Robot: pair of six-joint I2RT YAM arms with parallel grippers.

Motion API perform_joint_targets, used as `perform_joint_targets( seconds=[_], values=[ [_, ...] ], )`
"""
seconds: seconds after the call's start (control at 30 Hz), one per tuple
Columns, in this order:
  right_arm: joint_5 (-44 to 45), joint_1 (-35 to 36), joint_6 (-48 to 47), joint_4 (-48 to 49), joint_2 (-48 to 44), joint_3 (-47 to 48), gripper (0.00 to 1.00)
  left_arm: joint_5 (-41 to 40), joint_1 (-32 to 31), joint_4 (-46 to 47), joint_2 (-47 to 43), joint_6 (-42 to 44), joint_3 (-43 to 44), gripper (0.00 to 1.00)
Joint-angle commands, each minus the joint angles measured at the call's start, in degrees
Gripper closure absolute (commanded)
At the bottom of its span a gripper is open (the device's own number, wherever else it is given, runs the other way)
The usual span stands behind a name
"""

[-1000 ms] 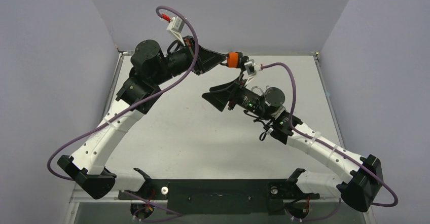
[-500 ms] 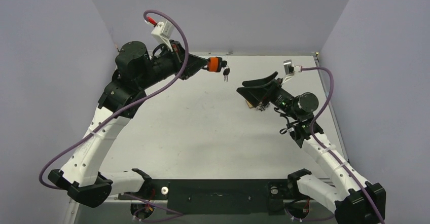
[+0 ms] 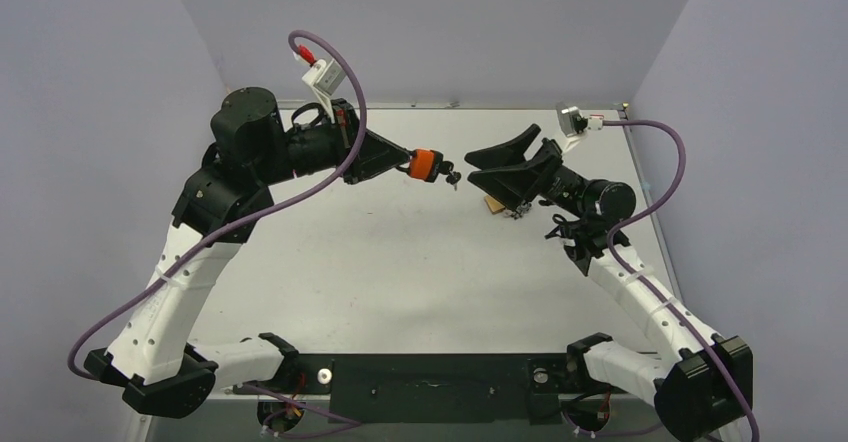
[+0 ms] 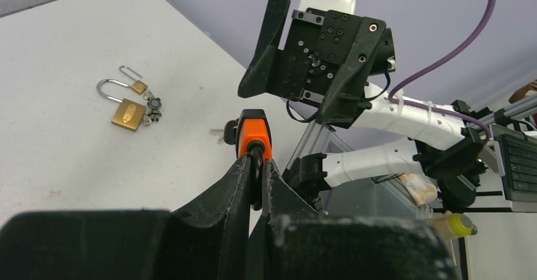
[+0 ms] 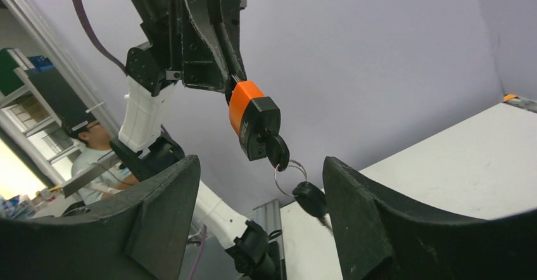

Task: Lock with the key
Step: Lock the lock.

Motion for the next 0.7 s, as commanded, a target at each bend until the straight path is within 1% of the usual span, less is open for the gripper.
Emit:
perform_joint_targets(
  seconds=[0.0, 0.03, 0.1, 0.13, 0.2, 0.47, 0.5, 0.6, 0.63, 0.67],
  values=[
    [-2.1, 4.8, -8.9, -7.6, -1.7, 4.9, 0.35, 5.5, 0.4, 4.4, -2.5, -2.1, 0.7, 1.00],
    [-1.4, 5.6, -14.3, -14.5, -2.5, 6.2, 0.36, 6.0, 0.4, 4.6, -2.4, -2.5, 0.7, 1.00],
    [-0.3, 7.4, -20.2, -21.5, -3.3, 7.6, 0.38, 6.7, 0.4, 5.2, -2.4, -2.9, 0.6, 1.00],
    [0.1, 7.8, -21.4, -22.4, -3.6, 7.7, 0.38, 6.8, 0.4, 5.3, -2.4, -2.9, 0.5, 1.00],
    [0.1, 7.8, -21.6, -23.0, -3.6, 8.0, 0.41, 7.1, 0.4, 5.6, -2.5, -3.2, 0.5, 1.00],
    [-0.2, 9.0, -21.9, -23.9, -3.5, 8.8, 0.55, 7.0, 0.4, 5.5, -2.7, -3.1, -0.2, 1.00],
    [-0.1, 9.2, -22.1, -24.1, -3.5, 8.8, 0.60, 7.0, 0.4, 5.5, -2.7, -3.1, -0.2, 1.00],
    [0.1, 9.3, -22.4, -24.6, -3.5, 8.6, 0.66, 7.0, 0.4, 5.6, -2.5, -3.1, -0.2, 1.00],
    [0.2, 9.4, -22.4, -24.7, -3.5, 8.7, 0.71, 7.0, 0.4, 5.6, -2.4, -3.1, -0.2, 1.00],
    [0.3, 9.4, -22.6, -24.9, -3.5, 8.6, 0.73, 7.0, 0.4, 5.6, -2.3, -3.1, -0.2, 1.00]
  ],
)
